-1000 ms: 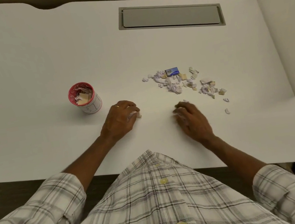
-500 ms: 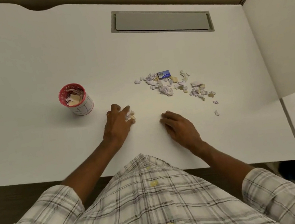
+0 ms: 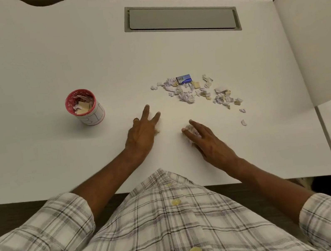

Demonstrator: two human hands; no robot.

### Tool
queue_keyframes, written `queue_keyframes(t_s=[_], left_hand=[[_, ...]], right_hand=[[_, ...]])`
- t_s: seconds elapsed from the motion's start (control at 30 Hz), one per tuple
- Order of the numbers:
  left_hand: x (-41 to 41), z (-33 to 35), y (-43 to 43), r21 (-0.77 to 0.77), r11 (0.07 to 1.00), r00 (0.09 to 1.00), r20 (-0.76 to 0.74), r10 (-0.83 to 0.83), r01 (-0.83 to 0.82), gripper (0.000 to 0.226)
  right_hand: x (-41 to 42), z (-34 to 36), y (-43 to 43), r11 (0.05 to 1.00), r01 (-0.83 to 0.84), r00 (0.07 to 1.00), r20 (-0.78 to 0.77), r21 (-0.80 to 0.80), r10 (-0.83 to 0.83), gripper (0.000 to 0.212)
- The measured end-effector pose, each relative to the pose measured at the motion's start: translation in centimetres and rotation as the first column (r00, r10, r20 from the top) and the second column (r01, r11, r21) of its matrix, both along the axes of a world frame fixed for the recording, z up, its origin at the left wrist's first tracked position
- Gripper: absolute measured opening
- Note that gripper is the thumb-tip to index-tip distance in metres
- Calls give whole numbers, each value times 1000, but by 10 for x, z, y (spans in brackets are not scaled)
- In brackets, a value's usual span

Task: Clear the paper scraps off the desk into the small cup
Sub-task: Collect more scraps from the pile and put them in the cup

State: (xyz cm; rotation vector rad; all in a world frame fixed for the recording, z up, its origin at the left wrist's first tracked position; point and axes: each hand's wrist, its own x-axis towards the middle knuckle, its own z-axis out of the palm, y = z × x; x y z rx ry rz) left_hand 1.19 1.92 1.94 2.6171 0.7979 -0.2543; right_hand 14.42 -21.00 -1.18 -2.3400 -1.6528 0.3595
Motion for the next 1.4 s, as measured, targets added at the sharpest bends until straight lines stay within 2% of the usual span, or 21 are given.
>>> queue_keyframes(t_s=[0.1,0.17,0.23,0.3,0.5,0.7,0.83,0.9,1.07,1.13,1.2,1.27,1.4], left_hand=[[2,2,-7,-64,997,999,-1,42,-42,46],[-2,-4,-12,-149,987,990,118,71,-53,39],[-9,-11,-14,-122,993,978,209,20,6,35],[-15,-16,-13,-129,992,975,220,17,12,34],[-22,-25,1,-176,976,974,167,156,-126,22],[-27,-24,9,-159,987,967,248,61,-22,29],[-32,-6,10,-177,981,864,481,153,-75,20],[-35,8,12,-195,972,822,528,216,-130,17],[-44,53,40,-280,925,693,613,378,-257,24],[-52,68,63,-264,914,645,649,404,-308,25],[-58,79,89,-173,912,653,650,389,-372,22],[-66,81,112,-109,904,699,598,392,-413,17],[-76,73,142,-95,917,806,447,388,-388,34]], right_hand=[[-6,-1,17,998,19,1000,21,-55,-18,54],[-9,-2,27,998,33,999,27,-59,-31,48],[-12,-2,33,998,44,998,50,-55,-42,44],[-12,-3,37,998,43,996,83,-42,-39,41],[0,-3,47,1000,19,995,103,-11,-17,29],[10,3,58,999,39,999,37,37,-40,18],[7,9,59,988,129,991,-52,83,-125,35],[7,11,59,980,177,979,-114,89,-167,39],[6,16,57,976,200,976,-100,82,-192,15],[6,17,56,979,191,978,-101,75,-183,11],[8,17,56,980,188,978,-107,60,-181,10],[10,17,56,982,184,978,-107,51,-177,11],[9,16,54,980,189,978,-106,65,-181,12]])
